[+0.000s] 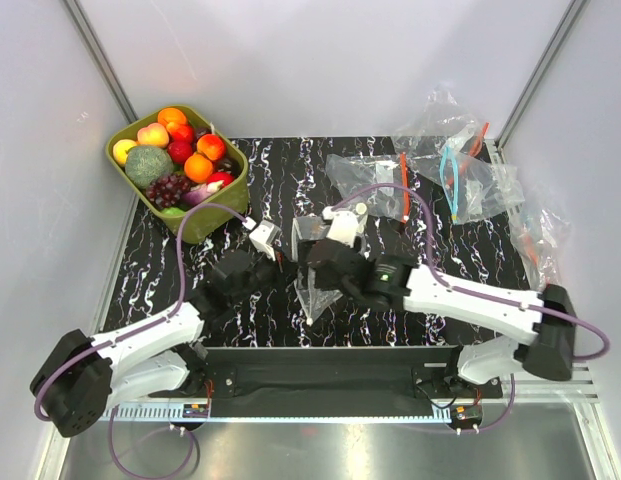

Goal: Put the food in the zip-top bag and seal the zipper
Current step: Open the zipper of the food storage bag at the center of the board.

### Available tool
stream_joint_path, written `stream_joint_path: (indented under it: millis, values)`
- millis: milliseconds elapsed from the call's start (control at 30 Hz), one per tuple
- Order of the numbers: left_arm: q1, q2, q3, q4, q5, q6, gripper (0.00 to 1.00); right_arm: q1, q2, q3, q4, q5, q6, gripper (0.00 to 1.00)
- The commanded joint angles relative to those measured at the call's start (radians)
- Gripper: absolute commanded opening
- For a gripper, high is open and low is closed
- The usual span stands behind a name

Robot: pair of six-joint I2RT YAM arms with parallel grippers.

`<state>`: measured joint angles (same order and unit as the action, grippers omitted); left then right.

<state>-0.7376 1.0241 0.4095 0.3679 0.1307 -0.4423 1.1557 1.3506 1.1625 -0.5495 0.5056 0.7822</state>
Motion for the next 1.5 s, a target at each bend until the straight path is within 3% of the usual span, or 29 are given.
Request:
stream_joint_path:
  millis: [0, 133, 233, 767, 1000, 1233, 1367, 1467]
  values:
    - [0.003, -0.022, 0.012, 0.062, 0.015, 0.005, 0.00, 0.050, 0.088, 0.116, -0.082, 0.119, 0.009, 0.89]
    - [0.003, -0.025, 0.012, 0.057, 0.014, 0.004, 0.00, 0.062, 0.139, 0.149, -0.105, 0.168, 0.035, 0.59]
    - [0.003, -0.025, 0.012, 0.055, 0.014, 0.004, 0.00, 0.061, 0.156, 0.149, -0.102, 0.192, 0.038, 0.47]
    - [0.004, -0.030, 0.011, 0.057, 0.035, 0.001, 0.00, 0.061, 0.298, 0.204, -0.191, 0.306, 0.066, 0.46]
    - [0.003, -0.013, 0.020, 0.046, 0.029, -0.003, 0.00, 0.061, 0.341, 0.270, -0.289, 0.401, 0.054, 0.35]
    - [0.003, -0.009, 0.032, 0.010, -0.022, -0.006, 0.00, 0.041, 0.352, 0.329, -0.489, 0.508, 0.097, 0.14]
    - [0.003, -0.002, 0.058, -0.064, -0.101, -0.021, 0.00, -0.010, 0.273, 0.263, -0.436, 0.456, -0.007, 0.00]
    - [0.004, 0.024, 0.113, -0.135, -0.128, -0.061, 0.00, -0.060, 0.230, 0.229, -0.414, 0.429, -0.092, 0.00]
